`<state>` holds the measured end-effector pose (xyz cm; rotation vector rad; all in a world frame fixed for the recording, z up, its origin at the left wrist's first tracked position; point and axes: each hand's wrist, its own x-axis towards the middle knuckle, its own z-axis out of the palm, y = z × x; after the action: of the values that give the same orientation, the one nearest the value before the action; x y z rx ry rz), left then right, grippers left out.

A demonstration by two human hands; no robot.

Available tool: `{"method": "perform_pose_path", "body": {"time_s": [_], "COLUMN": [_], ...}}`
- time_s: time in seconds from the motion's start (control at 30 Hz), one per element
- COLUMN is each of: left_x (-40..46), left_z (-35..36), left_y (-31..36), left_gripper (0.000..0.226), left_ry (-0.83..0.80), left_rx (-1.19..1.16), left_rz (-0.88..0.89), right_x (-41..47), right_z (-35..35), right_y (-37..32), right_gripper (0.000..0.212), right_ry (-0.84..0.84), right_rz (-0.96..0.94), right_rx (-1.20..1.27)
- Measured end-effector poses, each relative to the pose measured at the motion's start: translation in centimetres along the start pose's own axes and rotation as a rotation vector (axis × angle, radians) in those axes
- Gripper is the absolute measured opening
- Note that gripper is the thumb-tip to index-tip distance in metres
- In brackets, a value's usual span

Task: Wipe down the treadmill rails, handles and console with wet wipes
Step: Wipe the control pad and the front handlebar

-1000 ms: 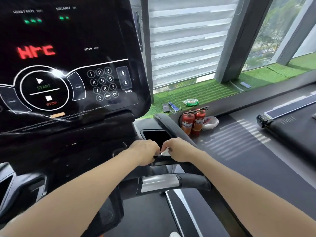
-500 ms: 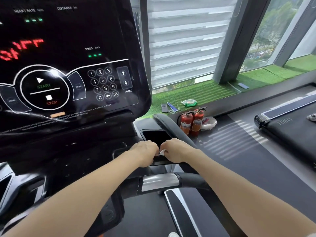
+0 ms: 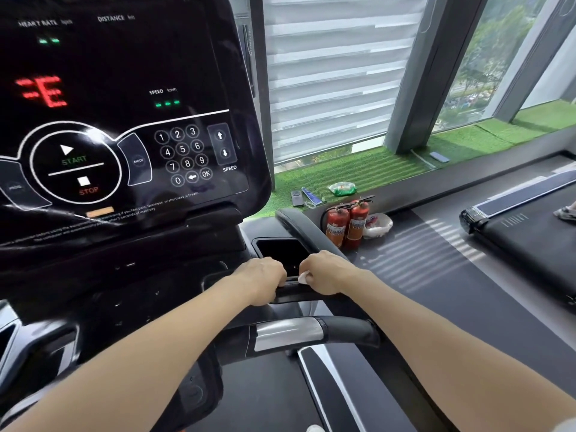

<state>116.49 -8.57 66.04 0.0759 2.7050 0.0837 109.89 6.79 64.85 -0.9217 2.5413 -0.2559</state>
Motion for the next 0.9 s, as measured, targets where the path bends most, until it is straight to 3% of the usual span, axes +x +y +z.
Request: {"method": "perform_pose_path", "body": {"time_s": [0.3,0.5,0.67,0.9], "left_x": [0.1,0.1,0.0,0.2], "left_z": [0.0,-0.3,-0.1,0.1], "left_y": [-0.5,-0.5,-0.6,-0.8], "left_gripper": [0.039,0.038,0.040,0.039], "left_ry": [-0.008,-0.005,-0.003,0.000], "left_rx": [-0.054,-0.057,-0.077,-0.073], "left_rz": [0.012,0.024,0.016,0.030], "right_x": [0.6,0.0,0.5,0.7], "right_z": [0.4,-1.3,-2.0,-0.4], "right_y": [-0.8,1.8,2.1,1.0], "right_gripper": [0.030,0.029,0.030,0.022], "right_ry": [0.011,-0.076,0.020,-0.048], "right_rz": [-0.059,0.032,0.123,0.149], "right_rx": [0.016,0.024,0.105,0.108]}}
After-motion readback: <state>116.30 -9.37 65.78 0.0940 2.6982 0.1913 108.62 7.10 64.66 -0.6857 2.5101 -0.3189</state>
